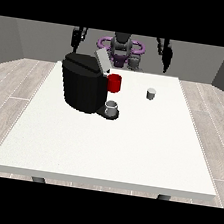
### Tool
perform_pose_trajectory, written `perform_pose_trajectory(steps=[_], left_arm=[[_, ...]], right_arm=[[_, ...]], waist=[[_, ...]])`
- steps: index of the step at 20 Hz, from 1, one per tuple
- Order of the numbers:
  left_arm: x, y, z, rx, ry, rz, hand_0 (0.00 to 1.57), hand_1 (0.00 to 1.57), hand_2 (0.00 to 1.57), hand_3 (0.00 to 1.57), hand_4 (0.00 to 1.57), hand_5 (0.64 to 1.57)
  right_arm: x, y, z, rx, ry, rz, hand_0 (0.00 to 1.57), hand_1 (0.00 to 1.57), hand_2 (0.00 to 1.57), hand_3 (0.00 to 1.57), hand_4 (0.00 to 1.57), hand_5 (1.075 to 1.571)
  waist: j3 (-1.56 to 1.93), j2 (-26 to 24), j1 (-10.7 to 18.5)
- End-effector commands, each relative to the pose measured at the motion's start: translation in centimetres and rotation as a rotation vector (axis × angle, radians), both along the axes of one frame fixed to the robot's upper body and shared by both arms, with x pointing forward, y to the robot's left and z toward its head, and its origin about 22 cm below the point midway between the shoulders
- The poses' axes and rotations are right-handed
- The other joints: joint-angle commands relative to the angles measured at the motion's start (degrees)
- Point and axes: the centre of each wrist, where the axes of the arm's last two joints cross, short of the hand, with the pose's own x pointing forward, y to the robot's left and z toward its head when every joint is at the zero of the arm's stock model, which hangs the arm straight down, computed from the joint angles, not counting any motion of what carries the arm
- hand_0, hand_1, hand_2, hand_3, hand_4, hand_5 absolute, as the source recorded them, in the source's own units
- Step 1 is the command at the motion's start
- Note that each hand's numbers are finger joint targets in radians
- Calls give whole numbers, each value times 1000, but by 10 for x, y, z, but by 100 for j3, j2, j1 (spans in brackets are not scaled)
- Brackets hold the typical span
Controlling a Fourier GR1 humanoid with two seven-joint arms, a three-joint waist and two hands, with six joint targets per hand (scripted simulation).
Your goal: Insert the coffee pod into the coffee machine and close the lid
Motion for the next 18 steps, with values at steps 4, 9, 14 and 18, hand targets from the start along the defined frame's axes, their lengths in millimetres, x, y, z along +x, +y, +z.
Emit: perform_pose_trajectory(steps=[4,9,14,18], left_arm=[[-25,9,-13,-73,-73,-82,0,0,0,0,273,1571],[-37,-10,-13,-99,-140,-130,0,0,0,0,265,1571],[-20,13,-3,93,-139,-134,0,0,0,0,213,1571],[-7,47,-2,180,-109,-125,0,0,0,0,0,1571]], right_arm=[[-13,-8,-16,27,100,-55,0,0,0,0,128,1571],[-10,-34,-22,123,-17,-290,0,0,0,0,95,1571],[-7,-8,-19,125,-9,-229,0,0,0,0,267,1571],[-6,-8,-10,135,-42,-212,0,0,0,0,177,1571]], waist=[[146,-274,146],[149,-387,210],[148,-156,-24],[147,1,-242]])
